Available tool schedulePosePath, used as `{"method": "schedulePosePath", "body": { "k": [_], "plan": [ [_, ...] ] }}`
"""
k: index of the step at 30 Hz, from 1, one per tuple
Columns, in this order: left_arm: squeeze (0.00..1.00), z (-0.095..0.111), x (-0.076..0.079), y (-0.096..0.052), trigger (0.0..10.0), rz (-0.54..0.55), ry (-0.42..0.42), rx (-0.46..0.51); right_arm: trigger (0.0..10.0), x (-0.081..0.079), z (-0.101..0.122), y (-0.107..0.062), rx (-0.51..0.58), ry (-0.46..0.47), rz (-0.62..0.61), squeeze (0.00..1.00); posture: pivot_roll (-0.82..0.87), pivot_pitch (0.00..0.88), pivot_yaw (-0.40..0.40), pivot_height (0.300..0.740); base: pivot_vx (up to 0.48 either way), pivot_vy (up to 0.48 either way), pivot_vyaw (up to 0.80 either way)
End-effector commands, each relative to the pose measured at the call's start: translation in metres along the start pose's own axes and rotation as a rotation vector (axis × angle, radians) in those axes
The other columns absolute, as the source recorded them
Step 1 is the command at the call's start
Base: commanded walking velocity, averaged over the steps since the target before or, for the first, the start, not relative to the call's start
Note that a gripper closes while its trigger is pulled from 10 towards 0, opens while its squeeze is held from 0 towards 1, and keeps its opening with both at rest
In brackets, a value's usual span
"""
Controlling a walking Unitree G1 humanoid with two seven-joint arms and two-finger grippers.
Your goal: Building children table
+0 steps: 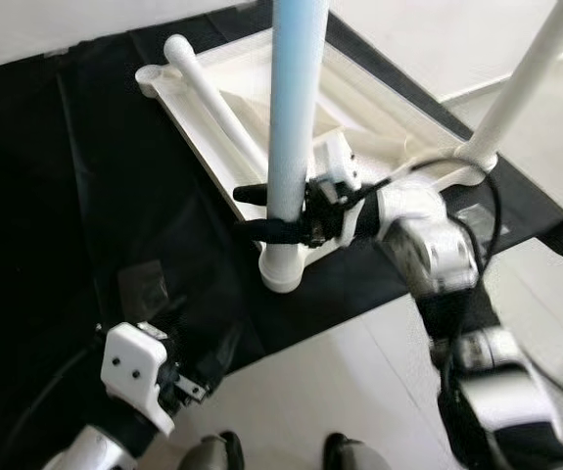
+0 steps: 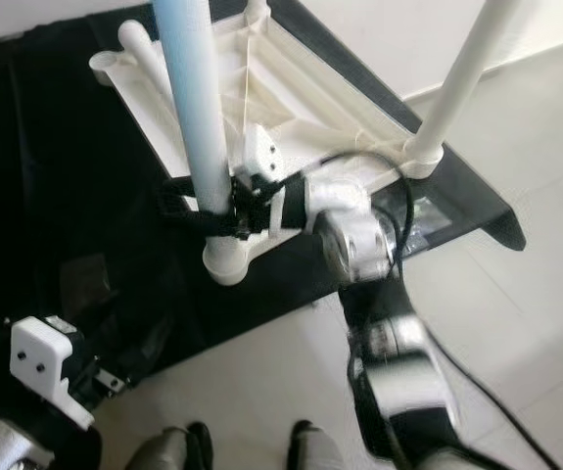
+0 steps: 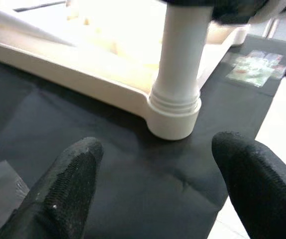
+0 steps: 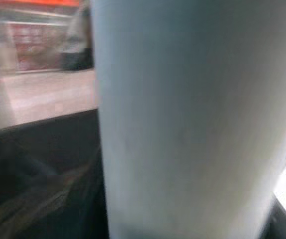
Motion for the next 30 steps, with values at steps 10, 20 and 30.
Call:
{"method": "schedulePosePath", "body": {
  "k": [10, 20, 30],
  "plan": [
    [0.00, -0.005, -0.004, 0.005, 10.0, 0.003, -0.021, -0.002, 0.0, -0.011, -0.056, -0.034, -0.292, 0.116, -0.649, 0.00, -0.03, 0.272, 0.025, 0.740, 0.000, 0.000, 0.00],
    [0.00, -0.004, -0.008, 0.004, 10.0, 0.031, -0.007, 0.005, 10.0, -0.011, -0.038, -0.014, -0.250, 0.092, -0.575, 1.00, -0.04, 0.267, 0.021, 0.740, 0.000, 0.000, 0.00],
    [0.00, -0.006, -0.005, 0.005, 10.0, 0.026, -0.010, 0.006, 10.0, -0.006, -0.002, 0.007, -0.104, -0.047, 0.038, 1.00, -0.02, 0.261, 0.015, 0.740, 0.000, 0.000, 0.00]
  ]
}}
Point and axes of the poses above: a point about 5 cm out from each wrist's last joint towards the gripper, its own y axis pointing out of the wrist towards the gripper, its own z axis along the axis of the wrist's last joint, x = y × z, the point moved 4 cm from there along y, pointing out of the wrist towards the gripper, and after that the axes turned 5 degrees about -y, right-handed, at the moved point
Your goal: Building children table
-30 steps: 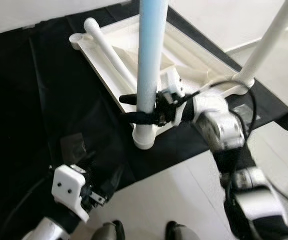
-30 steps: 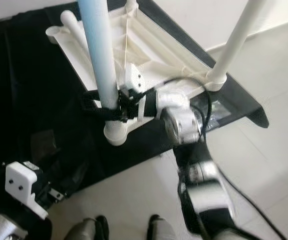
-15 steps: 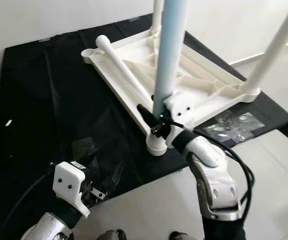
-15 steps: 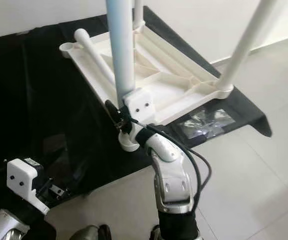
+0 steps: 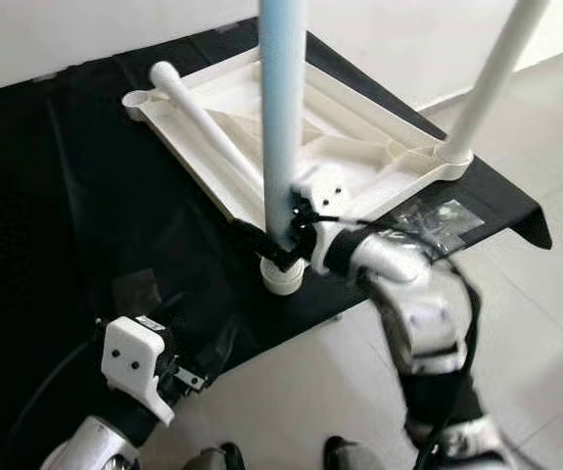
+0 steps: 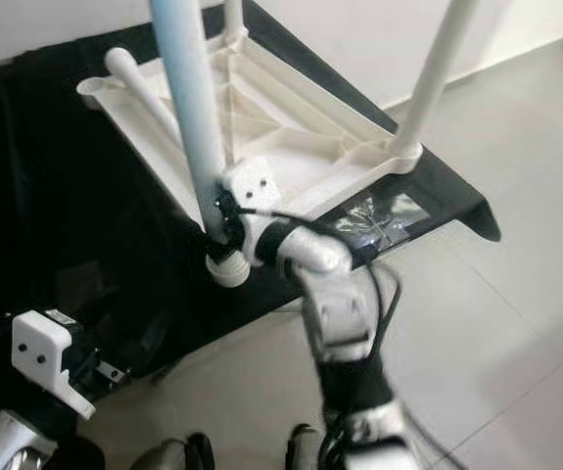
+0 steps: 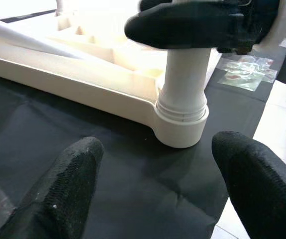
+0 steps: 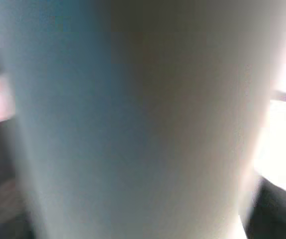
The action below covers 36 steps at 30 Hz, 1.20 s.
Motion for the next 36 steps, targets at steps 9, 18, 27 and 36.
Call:
{"method": "schedulePosePath", "body": {
  "k": [9, 18, 27, 36],
  "plan": [
    [0.00, -0.005, 0.002, -0.005, 10.0, 0.010, -0.003, -0.020, 10.0, 0.009, 0.008, -0.003, 0.055, 0.017, 0.421, 0.00, 0.00, 0.261, 0.023, 0.740, 0.000, 0.000, 0.00],
    [0.00, -0.005, 0.003, -0.008, 10.0, 0.013, -0.005, -0.024, 0.0, 0.004, 0.016, 0.001, 0.087, 0.055, 0.658, 0.00, 0.01, 0.264, 0.025, 0.740, 0.000, 0.000, 0.00],
    [0.00, -0.004, 0.004, -0.007, 10.0, 0.014, -0.006, -0.021, 0.0, 0.009, 0.016, 0.004, 0.093, 0.041, 0.643, 0.00, 0.01, 0.269, 0.023, 0.740, 0.000, 0.000, 0.00],
    [0.00, -0.003, 0.004, -0.007, 10.0, 0.018, -0.006, -0.016, 0.0, 0.017, 0.002, 0.004, 0.039, -0.010, 0.387, 0.00, -0.01, 0.277, 0.005, 0.740, 0.000, 0.000, 0.00]
  ]
}}
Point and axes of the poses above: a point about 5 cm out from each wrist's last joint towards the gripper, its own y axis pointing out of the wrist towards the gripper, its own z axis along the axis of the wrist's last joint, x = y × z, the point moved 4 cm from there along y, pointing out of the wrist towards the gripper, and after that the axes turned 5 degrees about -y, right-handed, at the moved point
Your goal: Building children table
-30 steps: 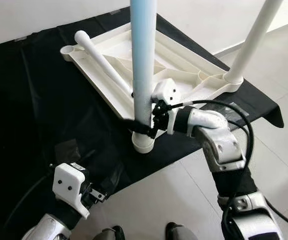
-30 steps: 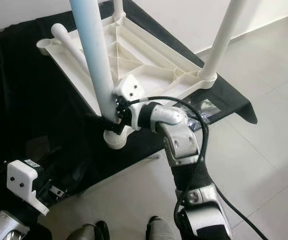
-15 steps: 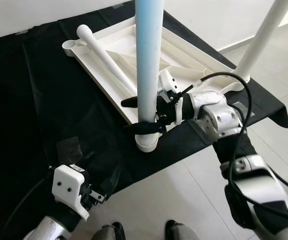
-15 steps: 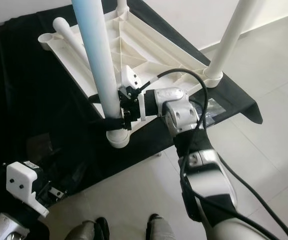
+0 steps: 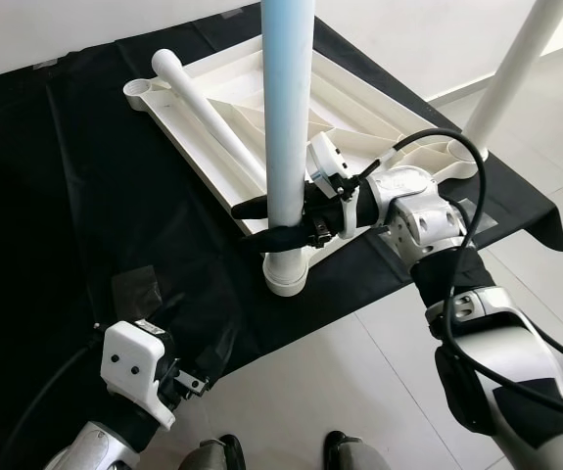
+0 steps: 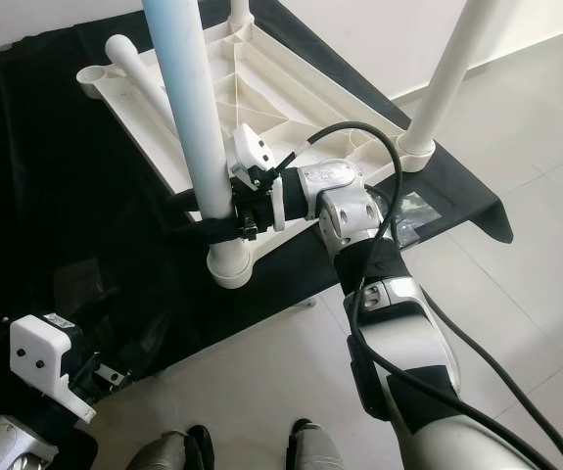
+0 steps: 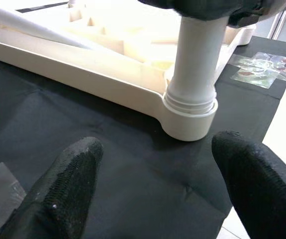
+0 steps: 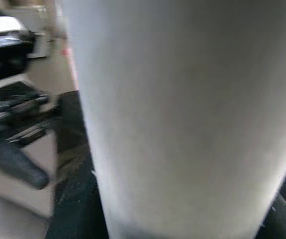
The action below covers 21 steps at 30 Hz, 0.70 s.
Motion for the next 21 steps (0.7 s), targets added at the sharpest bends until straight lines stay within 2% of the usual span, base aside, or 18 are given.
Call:
{"method": "schedulePosePath", "body": {
  "k": [1, 2, 3, 4, 5, 6, 7, 8, 10, 11, 12, 17, 18, 20, 21],
  "plan": [
    [0.00, -0.002, 0.001, -0.002, 10.0, 0.006, 0.002, -0.014, 0.0, 0.001, -0.011, 0.002, -0.054, 0.015, -0.108, 0.00, -0.01, 0.277, 0.005, 0.740, 0.000, 0.000, 0.00],
    [0.00, -0.002, 0.001, -0.002, 10.0, 0.007, 0.002, -0.014, 0.0, 0.000, -0.014, 0.003, -0.060, 0.021, -0.164, 0.00, -0.01, 0.277, 0.005, 0.740, 0.000, 0.000, 0.00],
    [0.00, -0.002, 0.001, -0.003, 10.0, 0.008, 0.003, -0.013, 0.0, 0.001, -0.028, 0.010, -0.139, 0.029, -0.356, 0.00, -0.02, 0.282, -0.003, 0.740, 0.000, 0.000, 0.00],
    [0.00, -0.002, 0.001, -0.003, 10.0, 0.008, 0.003, -0.013, 0.0, 0.001, -0.028, 0.010, -0.139, 0.029, -0.356, 0.00, -0.02, 0.282, -0.003, 0.740, 0.000, 0.000, 0.00],
    [0.00, -0.001, 0.000, -0.003, 10.0, 0.010, 0.004, -0.012, 0.0, -0.005, -0.042, 0.012, -0.192, 0.088, -0.680, 0.00, -0.02, 0.285, -0.001, 0.740, 0.000, 0.000, 0.00],
    [0.00, -0.001, 0.000, -0.003, 10.0, 0.011, 0.005, -0.012, 0.0, -0.012, -0.049, 0.001, -0.237, 0.141, -0.932, 0.00, -0.02, 0.285, -0.001, 0.740, 0.000, 0.000, 0.00],
    [0.00, -0.001, -0.001, -0.002, 10.0, 0.012, 0.006, -0.012, 0.0, -0.027, -0.050, 0.001, -0.256, 0.151, -1.027, 0.00, -0.01, 0.289, 0.005, 0.740, 0.000, 0.000, 0.00],
    [0.00, -0.001, -0.001, -0.002, 10.0, 0.012, 0.006, -0.012, 0.0, -0.027, -0.050, 0.001, -0.256, 0.151, -1.027, 0.00, -0.01, 0.289, 0.005, 0.740, 0.000, 0.000, 0.00],
    [0.00, -0.001, 0.000, -0.001, 10.0, 0.010, 0.012, -0.014, 0.0, -0.047, -0.047, 0.029, -0.219, 0.173, -0.960, 0.00, -0.02, 0.280, 0.014, 0.740, 0.000, 0.000, 0.00],
    [0.00, -0.001, 0.000, -0.001, 10.0, 0.010, 0.012, -0.014, 0.0, -0.047, -0.047, 0.029, -0.219, 0.173, -0.960, 0.00, -0.02, 0.280, 0.014, 0.740, 0.000, 0.000, 0.00],
    [0.00, -0.001, 0.000, -0.001, 10.0, 0.010, 0.014, -0.014, 0.0, -0.050, -0.046, 0.038, -0.205, 0.175, -0.929, 0.00, -0.02, 0.276, 0.014, 0.740, 0.000, 0.000, 0.00],
    [0.00, -0.002, -0.003, 0.000, 10.0, 0.016, 0.020, -0.012, 0.0, -0.042, -0.046, 0.044, -0.199, 0.177, -0.914, 0.00, -0.01, 0.262, 0.002, 0.740, 0.000, 0.000, 0.00],
    [0.00, -0.002, -0.004, 0.000, 10.0, 0.020, 0.022, -0.011, 10.0, -0.040, -0.043, 0.044, -0.200, 0.164, -0.910, 0.00, -0.01, 0.259, -0.001, 0.740, 0.000, 0.000, 0.00],
    [0.00, -0.002, -0.004, 0.000, 10.0, 0.022, 0.023, -0.010, 10.0, -0.041, -0.041, 0.044, -0.211, 0.161, -0.928, 0.00, -0.01, 0.259, -0.001, 0.740, 0.000, 0.000, 0.00],
    [0.00, -0.002, -0.005, 0.000, 10.0, 0.026, 0.025, -0.008, 10.0, -0.038, -0.033, 0.044, -0.184, 0.130, -0.899, 0.51, 0.00, 0.255, 0.002, 0.740, 0.000, 0.000, 0.00]
  ]
}}
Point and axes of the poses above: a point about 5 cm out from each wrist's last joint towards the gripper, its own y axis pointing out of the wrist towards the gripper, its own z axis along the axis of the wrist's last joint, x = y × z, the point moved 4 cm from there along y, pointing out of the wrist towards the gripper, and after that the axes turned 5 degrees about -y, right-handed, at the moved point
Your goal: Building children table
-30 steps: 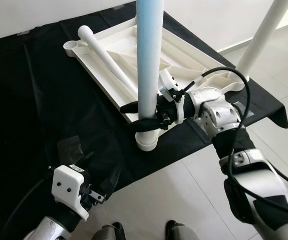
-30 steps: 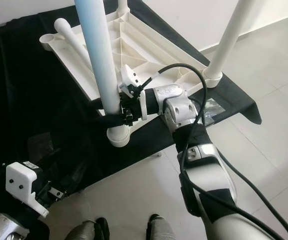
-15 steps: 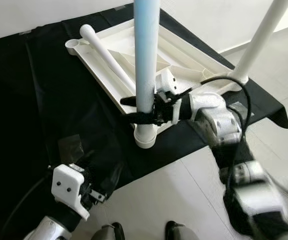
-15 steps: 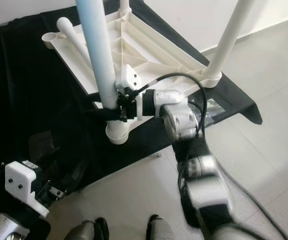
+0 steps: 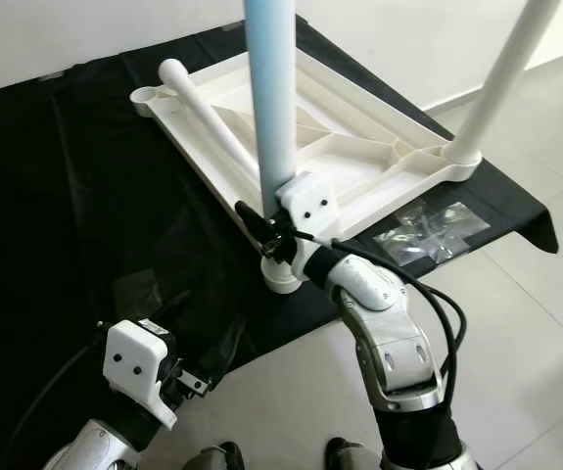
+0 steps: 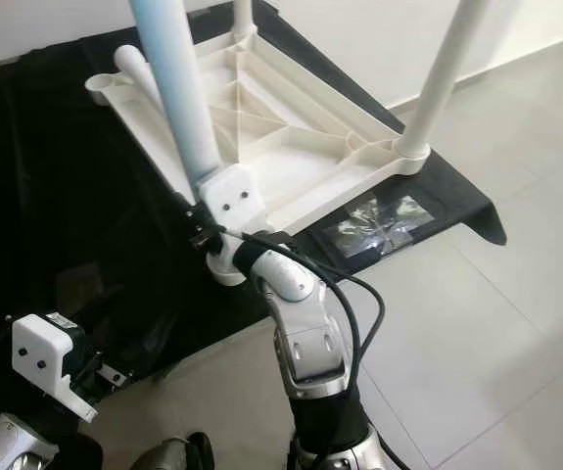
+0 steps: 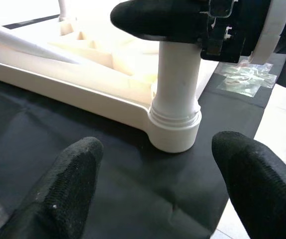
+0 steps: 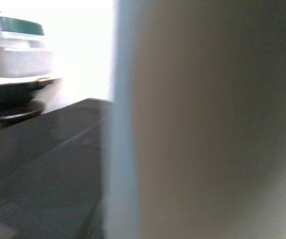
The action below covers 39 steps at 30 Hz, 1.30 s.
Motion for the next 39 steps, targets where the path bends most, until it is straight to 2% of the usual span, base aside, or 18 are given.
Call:
{"method": "schedulePosePath", "body": {
  "k": [1, 2, 3, 5, 8, 9, 11, 12, 13, 14, 15, 25, 30, 34, 35, 37, 38, 39],
  "plan": [
    [0.00, -0.006, -0.004, -0.003, 10.0, 0.023, 0.011, -0.025, 10.0, -0.014, -0.011, 0.006, -0.063, 0.061, 0.056, 0.51, 0.00, 0.255, 0.002, 0.740, 0.000, 0.000, 0.00],
    [0.00, -0.006, -0.005, -0.003, 10.0, 0.024, 0.012, -0.024, 10.0, -0.014, -0.007, 0.006, -0.049, 0.055, 0.066, 0.51, 0.00, 0.255, 0.002, 0.740, 0.000, 0.000, 0.00],
    [0.00, -0.006, -0.006, -0.003, 10.0, 0.025, 0.012, -0.025, 10.0, -0.013, -0.002, 0.009, -0.028, 0.095, 0.114, 1.00, 0.01, 0.254, 0.012, 0.740, 0.000, 0.000, 0.00],
    [0.00, -0.006, -0.006, -0.003, 10.0, 0.025, 0.013, -0.026, 10.0, -0.012, 0.000, 0.010, -0.017, 0.127, 0.143, 1.00, 0.01, 0.254, 0.012, 0.740, 0.000, 0.000, 0.00],
    [0.00, -0.007, -0.007, -0.002, 10.0, 0.019, 0.016, -0.029, 10.0, -0.017, 0.025, 0.012, 0.117, 0.150, 0.381, 1.00, 0.03, 0.252, 0.019, 0.740, 0.000, 0.000, 0.00],
    [0.00, -0.007, -0.007, -0.002, 10.0, 0.020, 0.017, -0.030, 10.0, -0.019, 0.032, 0.007, 0.165, 0.104, 0.494, 1.00, 0.04, 0.255, 0.018, 0.740, 0.000, 0.000, 0.00],
    [0.00, -0.007, -0.006, -0.002, 10.0, 0.020, 0.018, -0.030, 10.0, -0.019, 0.035, 0.003, 0.189, 0.070, 0.563, 1.00, 0.04, 0.255, 0.018, 0.740, 0.000, 0.000, 0.00],
    [0.00, -0.007, -0.006, -0.002, 10.0, 0.022, 0.019, -0.030, 10.0, -0.020, 0.035, -0.004, 0.194, 0.026, 0.673, 1.00, 0.04, 0.255, 0.016, 0.740, 0.000, 0.000, 0.00],
    [0.00, -0.007, -0.005, -0.003, 10.0, 0.024, 0.018, -0.030, 10.0, -0.015, 0.025, -0.014, 0.134, -0.049, 0.856, 0.89, 0.04, 0.258, 0.013, 0.740, 0.000, 0.000, 0.00],
    [0.00, -0.007, -0.005, -0.003, 10.0, 0.025, 0.018, -0.030, 10.0, -0.012, 0.023, -0.017, 0.114, -0.062, 0.895, 0.89, 0.04, 0.258, 0.013, 0.740, 0.000, 0.000, 0.00],
    [0.00, -0.006, -0.005, -0.003, 10.0, 0.024, 0.017, -0.030, 10.0, -0.007, 0.021, -0.016, 0.107, -0.103, 0.925, 0.00, 0.05, 0.260, 0.013, 0.740, 0.000, 0.000, 0.00],
    [0.00, -0.005, -0.002, -0.007, 10.0, 0.025, 0.020, -0.035, 10.0, 0.023, 0.029, 0.001, 0.103, -0.164, 1.054, 0.00, 0.07, 0.274, 0.014, 0.740, 0.000, 0.000, 0.00],
    [0.00, -0.004, -0.002, -0.013, 10.0, 0.043, 0.037, -0.043, 10.0, 0.027, 0.030, -0.004, 0.120, -0.101, 1.187, 0.00, 0.08, 0.280, 0.016, 0.740, 0.000, 0.000, 0.00],
    [0.00, 0.001, -0.003, -0.017, 10.0, 0.044, 0.068, -0.033, 10.0, 0.029, 0.026, -0.003, 0.110, -0.052, 1.196, 0.00, 0.09, 0.279, 0.016, 0.740, 0.000, 0.000, 0.00],
    [0.00, 0.003, -0.003, -0.018, 10.0, 0.042, 0.085, -0.028, 7.1, 0.030, 0.024, -0.002, 0.103, -0.050, 1.192, 0.00, 0.09, 0.281, 0.010, 0.740, 0.000, 0.000, 0.00],
    [0.00, 0.006, -0.006, -0.019, 10.0, 0.054, 0.087, -0.020, 7.1, 0.031, 0.021, -0.001, 0.095, -0.053, 1.187, 0.00, 0.09, 0.281, 0.010, 0.740, 0.000, 0.000, 0.00],
    [0.00, 0.012, -0.007, -0.021, 10.0, 0.052, 0.082, -0.007, 0.0, 0.033, 0.018, -0.001, 0.085, -0.055, 1.181, 0.00, 0.09, 0.279, 0.010, 0.740, 0.000, 0.000, 0.00],
    [0.00, 0.012, -0.007, -0.021, 10.0, 0.052, 0.082, -0.007, 0.0, 0.033, 0.018, -0.001, 0.085, -0.055, 1.181, 0.00, 0.09, 0.279, 0.010, 0.740, 0.000, 0.000, 0.00]
  ]
}}
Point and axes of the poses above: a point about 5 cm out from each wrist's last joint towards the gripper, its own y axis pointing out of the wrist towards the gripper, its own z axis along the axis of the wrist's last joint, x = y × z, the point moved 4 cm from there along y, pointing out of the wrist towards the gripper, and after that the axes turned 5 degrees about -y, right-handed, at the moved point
